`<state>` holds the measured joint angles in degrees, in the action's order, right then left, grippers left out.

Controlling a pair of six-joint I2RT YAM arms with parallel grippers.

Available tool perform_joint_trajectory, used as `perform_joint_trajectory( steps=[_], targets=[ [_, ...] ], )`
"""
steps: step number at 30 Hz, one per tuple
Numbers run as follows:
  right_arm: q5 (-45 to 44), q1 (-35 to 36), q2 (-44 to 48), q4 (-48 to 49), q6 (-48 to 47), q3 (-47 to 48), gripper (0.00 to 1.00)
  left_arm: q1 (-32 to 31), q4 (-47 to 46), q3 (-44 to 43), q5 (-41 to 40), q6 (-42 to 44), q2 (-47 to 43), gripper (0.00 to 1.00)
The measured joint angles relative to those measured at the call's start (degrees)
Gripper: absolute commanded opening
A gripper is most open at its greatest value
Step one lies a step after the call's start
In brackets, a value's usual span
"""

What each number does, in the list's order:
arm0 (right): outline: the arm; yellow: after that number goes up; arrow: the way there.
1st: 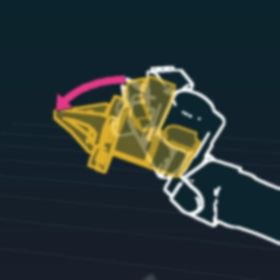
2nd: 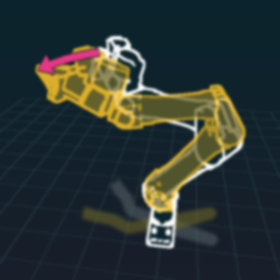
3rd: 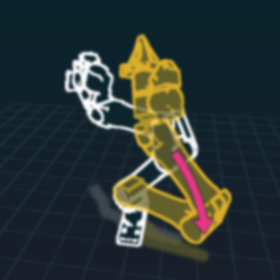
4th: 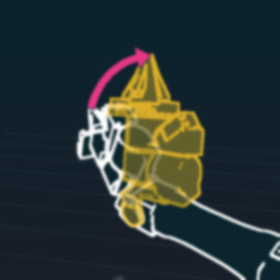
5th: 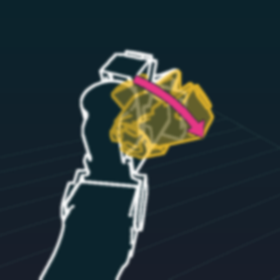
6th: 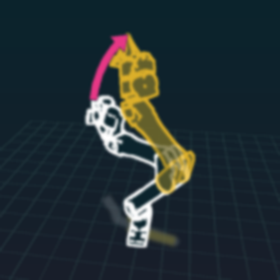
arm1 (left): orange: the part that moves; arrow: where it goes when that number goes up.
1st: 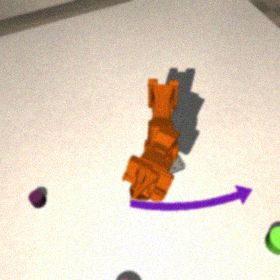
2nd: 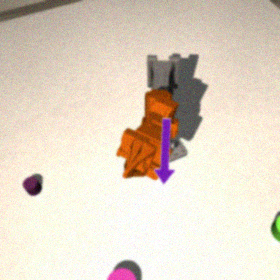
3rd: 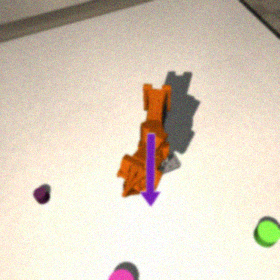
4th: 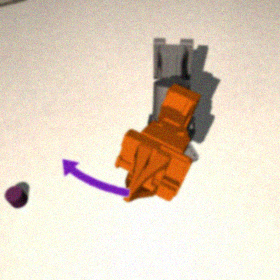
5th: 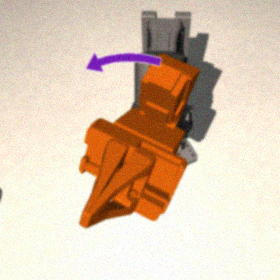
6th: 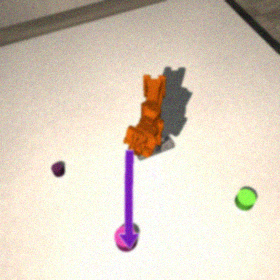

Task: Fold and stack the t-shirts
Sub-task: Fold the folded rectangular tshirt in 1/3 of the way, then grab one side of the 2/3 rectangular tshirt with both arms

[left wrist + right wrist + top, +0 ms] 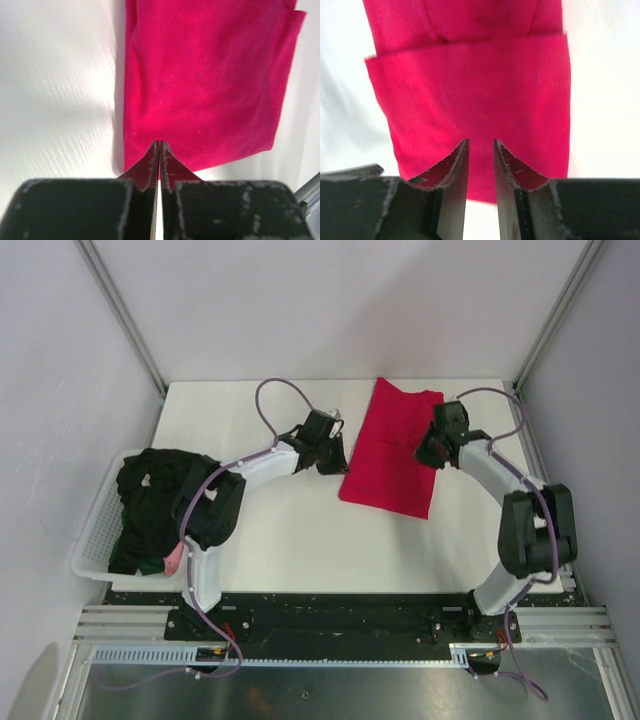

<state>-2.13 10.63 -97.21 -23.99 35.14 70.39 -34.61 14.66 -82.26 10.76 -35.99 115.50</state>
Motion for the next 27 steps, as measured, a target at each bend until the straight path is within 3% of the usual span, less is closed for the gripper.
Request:
perform_joint_trajectory(
  steps=[7,14,21,27],
  targets=[
    [0.52,2.91,11.89,-0.04,2.47,-15.93,0.29,-0.55,-0.26,1.46,0.81,0.00,-2.80,0.04],
    [1.36,3.50,14.80,0.50,4.37,-28.63,0.29,-2.27,-0.48,6.25,1.68,-0.02,-2.80,0.04],
    [1.60,3.37,18.21,1.31,5.18,-31.19,0.29,-2.58,-0.39,10.08,1.60,0.07,-2.89,0.11],
    [1.07,2.51,24.70,0.28,5.07,-31.45,0.33,-1.92,-0.37,12.09,1.27,0.44,-6.67,0.26]
  ],
)
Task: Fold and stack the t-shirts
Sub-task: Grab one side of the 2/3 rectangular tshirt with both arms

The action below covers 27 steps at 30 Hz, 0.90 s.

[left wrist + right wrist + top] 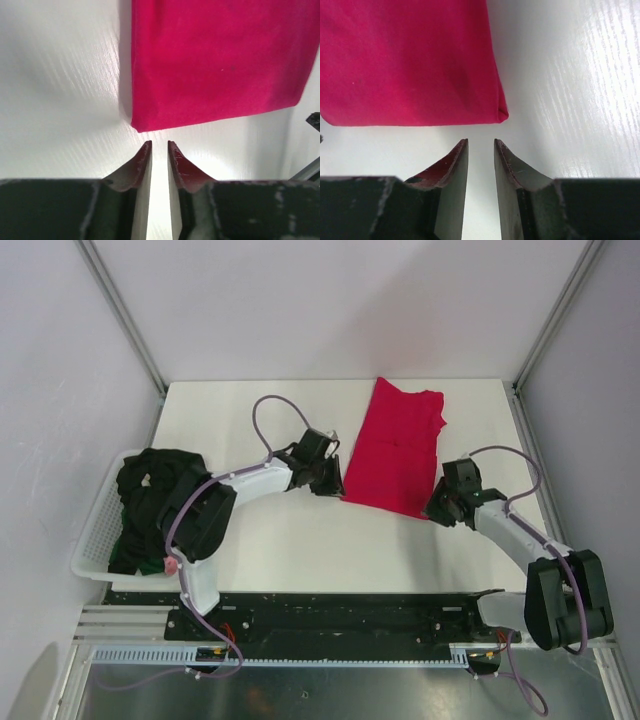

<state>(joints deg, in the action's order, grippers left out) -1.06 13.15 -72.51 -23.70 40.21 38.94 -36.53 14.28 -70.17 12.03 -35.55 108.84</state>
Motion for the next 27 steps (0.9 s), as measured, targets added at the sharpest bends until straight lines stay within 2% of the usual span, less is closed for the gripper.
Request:
perform_joint_trajectory(
  steps=[6,15,20,27],
  targets=[
    [0.02,-1.95,-0.87,0.92,-0.26,0.00,0.32,1.01,-0.24,0.24,-0.46,-0.02,-2.34,0.28],
    [-1.22,-2.82,-7.93,3.06,-1.31,0.00,0.30,1.95,-0.11,0.76,-1.14,0.00,-2.12,0.36],
    [-1.90,-2.75,-8.17,3.43,-1.57,0.09,0.26,2.23,-0.11,0.76,-1.14,0.02,-1.03,0.38],
    [-2.64,-2.75,-7.10,3.06,-1.70,0.09,0.26,2.34,-0.13,0.76,-1.07,0.04,0.07,0.38]
  ],
)
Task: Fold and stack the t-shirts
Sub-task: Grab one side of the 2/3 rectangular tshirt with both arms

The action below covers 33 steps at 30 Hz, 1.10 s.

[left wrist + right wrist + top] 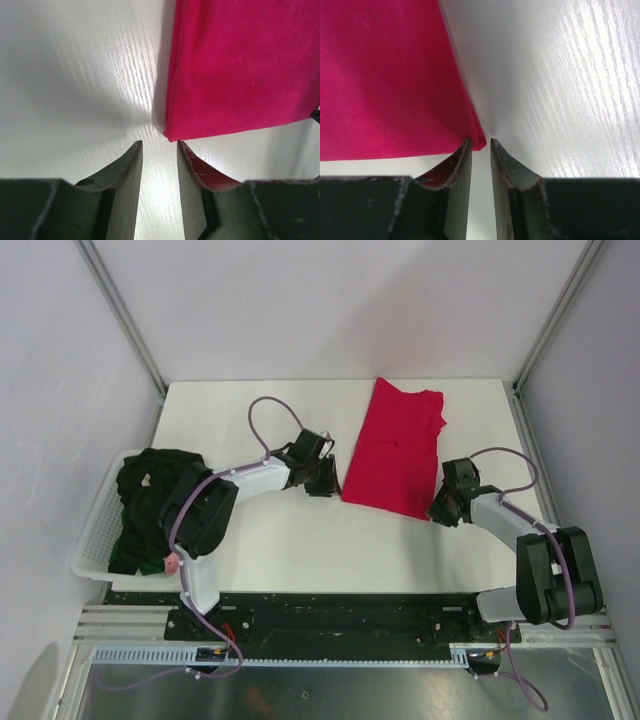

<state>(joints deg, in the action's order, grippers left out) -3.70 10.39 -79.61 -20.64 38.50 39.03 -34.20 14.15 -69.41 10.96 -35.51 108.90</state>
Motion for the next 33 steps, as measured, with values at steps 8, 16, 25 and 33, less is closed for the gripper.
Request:
perform_joint_trajectory(
  steps=[8,16,25,33],
  targets=[
    [0.02,0.07,3.19,-0.13,0.02,0.00,0.26,-0.02,-0.42,-0.02,1.38,-0.04,1.81,0.38],
    [0.02,0.39,3.37,-0.59,0.02,0.00,0.26,-0.17,-2.38,-0.02,3.34,-0.09,2.75,0.38],
    [0.02,0.63,3.41,-0.76,0.02,0.00,0.26,-0.17,-2.97,-0.02,4.31,-0.07,2.78,0.38],
    [0.04,0.70,3.39,-0.70,0.02,0.00,0.26,-0.17,-3.41,-2.43,4.61,-0.09,5.53,0.05]
  ],
)
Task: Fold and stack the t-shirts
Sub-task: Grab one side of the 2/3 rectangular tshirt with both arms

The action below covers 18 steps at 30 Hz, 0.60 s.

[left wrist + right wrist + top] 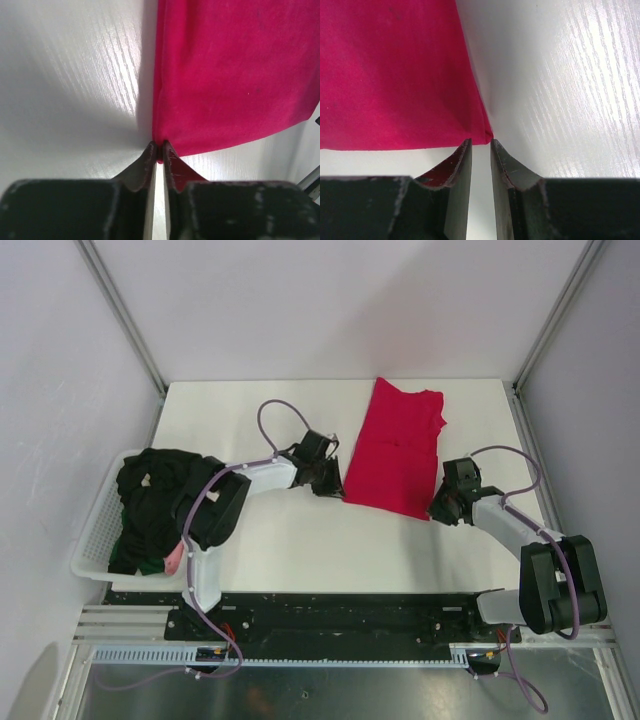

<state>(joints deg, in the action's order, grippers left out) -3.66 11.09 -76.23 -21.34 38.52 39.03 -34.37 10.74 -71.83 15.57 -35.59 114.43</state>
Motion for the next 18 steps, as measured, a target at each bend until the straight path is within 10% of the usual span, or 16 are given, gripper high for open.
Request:
perform_joint_trajectory(
  steps=[7,18],
  targets=[
    [0.04,1.27,-1.09,0.98,0.00,0.00,0.26,0.37,-1.99,2.45,0.04,-0.94,-1.01,0.00],
    [-0.63,10.80,-1.73,-1.46,0.55,0.04,0.29,1.05,-2.64,32.70,-6.36,-7.10,-28.28,0.00]
  ],
)
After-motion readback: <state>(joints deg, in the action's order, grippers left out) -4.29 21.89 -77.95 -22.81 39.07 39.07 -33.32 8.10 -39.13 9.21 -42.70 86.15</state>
